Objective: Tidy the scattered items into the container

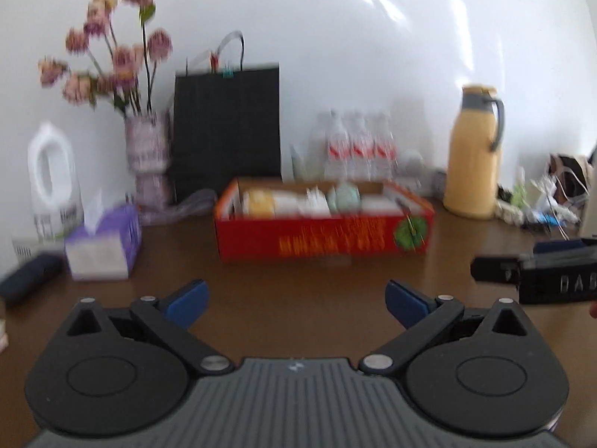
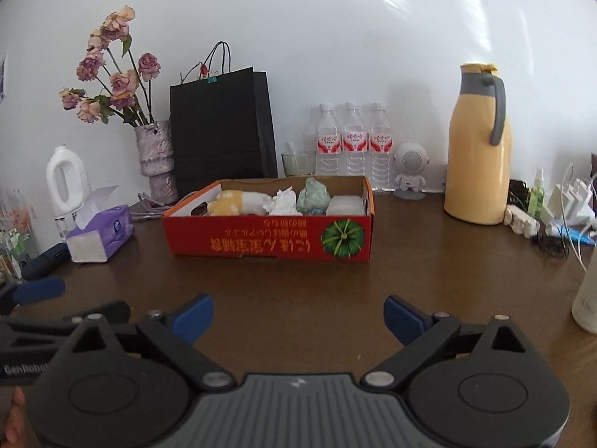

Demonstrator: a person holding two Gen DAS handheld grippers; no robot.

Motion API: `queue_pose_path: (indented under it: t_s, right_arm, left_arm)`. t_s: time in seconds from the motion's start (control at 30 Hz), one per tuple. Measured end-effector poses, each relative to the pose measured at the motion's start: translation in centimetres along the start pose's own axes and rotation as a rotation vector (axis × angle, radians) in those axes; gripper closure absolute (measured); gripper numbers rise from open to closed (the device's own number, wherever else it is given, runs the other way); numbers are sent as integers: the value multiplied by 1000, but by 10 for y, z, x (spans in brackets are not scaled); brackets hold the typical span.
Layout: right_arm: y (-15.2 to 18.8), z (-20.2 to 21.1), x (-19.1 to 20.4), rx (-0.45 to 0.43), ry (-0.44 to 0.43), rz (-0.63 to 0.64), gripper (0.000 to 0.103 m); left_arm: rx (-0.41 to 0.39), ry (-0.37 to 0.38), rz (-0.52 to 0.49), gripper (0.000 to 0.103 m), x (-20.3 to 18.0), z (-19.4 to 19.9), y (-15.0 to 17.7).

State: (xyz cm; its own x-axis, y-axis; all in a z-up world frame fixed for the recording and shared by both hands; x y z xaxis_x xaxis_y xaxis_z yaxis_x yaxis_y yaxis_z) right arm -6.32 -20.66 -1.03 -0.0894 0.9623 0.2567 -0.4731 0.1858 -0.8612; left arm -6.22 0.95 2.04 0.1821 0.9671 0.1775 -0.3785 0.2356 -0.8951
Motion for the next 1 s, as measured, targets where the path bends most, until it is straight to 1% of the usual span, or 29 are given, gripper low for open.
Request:
queue_pose_path:
  t_s: [0.1,0.17,0.23,0.3,0.37,0.43,0.5,0.57,0.7,0.77,0.83,1.0]
  right_arm:
    - [22,8,-9,14,24,-65,5]
    - [30,4,-10,34,22,-62,5]
    - [33,-10,-9,71,43,-38,5]
    - [31,-26,-9,93,78,-35,5]
    - [28,-45,-9,116,96,-33,5]
    - [26,-64,-8,140,94,-30,5]
    - [24,-82,-5,164,102,-23,5]
    - [23,-95,-1,181,107,-6,5]
    - [21,-106,3,189,132,26,4]
    - [21,-110,2,216,128,32,3]
    - [21,-112,2,227,134,50,0]
    - [20,-113,-1,227,134,45,0]
  left_arm:
    - [48,-3,-26,0,-7,6,17]
    - [74,4,-21,0,-4,0,21]
    - [99,6,5,0,2,-13,19]
    - [115,15,26,0,8,-31,16]
    - [161,-15,46,0,13,-54,12]
    - [195,-25,30,0,15,-75,8]
    - [210,-23,10,0,14,-89,5]
    - [229,-4,-1,0,13,-100,4]
    - [275,-1,23,0,16,-109,7]
    - [297,10,38,0,17,-112,8]
    - [296,8,33,0,16,-113,9]
    - [288,9,26,0,13,-111,12]
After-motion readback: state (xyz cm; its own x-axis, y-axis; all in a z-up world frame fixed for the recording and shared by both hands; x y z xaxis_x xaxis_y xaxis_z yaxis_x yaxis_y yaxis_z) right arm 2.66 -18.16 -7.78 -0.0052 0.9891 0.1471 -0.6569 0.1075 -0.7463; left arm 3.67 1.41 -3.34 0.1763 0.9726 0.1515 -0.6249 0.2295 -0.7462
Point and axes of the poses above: each gripper's, at about its wrist camera, not at the fingertips, and z roughly against the way its jaws point, x to its left, y to its underside, the point moved 3 cm from there along -z, roughly the way its jaws point, and after that the axes turned 10 degrees about -z, right-handed, at the moved point
